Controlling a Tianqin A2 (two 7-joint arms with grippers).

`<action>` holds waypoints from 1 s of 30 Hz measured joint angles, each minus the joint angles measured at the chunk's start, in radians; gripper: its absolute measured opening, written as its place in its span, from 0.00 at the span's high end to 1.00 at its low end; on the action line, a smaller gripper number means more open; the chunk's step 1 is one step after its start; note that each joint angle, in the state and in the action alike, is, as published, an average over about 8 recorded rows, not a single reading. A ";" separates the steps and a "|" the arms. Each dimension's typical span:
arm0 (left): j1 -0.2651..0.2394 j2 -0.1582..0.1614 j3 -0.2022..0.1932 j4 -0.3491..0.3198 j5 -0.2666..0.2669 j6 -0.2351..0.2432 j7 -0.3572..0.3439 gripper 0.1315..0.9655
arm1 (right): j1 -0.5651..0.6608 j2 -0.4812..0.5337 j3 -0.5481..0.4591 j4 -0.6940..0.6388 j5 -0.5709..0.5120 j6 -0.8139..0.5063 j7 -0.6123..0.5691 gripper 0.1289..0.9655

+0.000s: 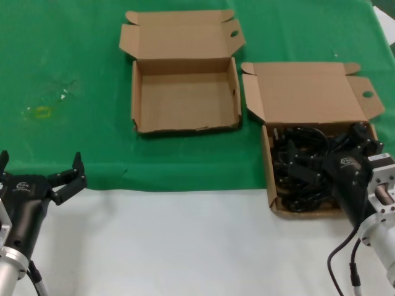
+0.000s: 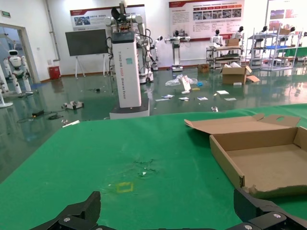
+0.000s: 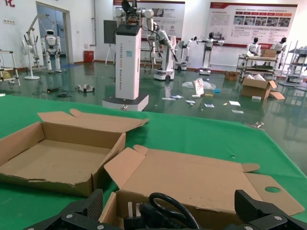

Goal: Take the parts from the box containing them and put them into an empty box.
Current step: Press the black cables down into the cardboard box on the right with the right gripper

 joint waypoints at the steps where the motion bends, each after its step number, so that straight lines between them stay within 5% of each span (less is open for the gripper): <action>1: 0.000 0.000 0.000 0.000 0.000 0.000 0.000 0.00 | 0.000 0.000 0.000 0.000 0.000 0.000 0.000 0.00; 30: 0.000 0.000 0.000 0.000 0.000 0.000 0.000 0.05 | -0.001 0.000 0.001 0.001 0.000 -0.001 0.000 0.00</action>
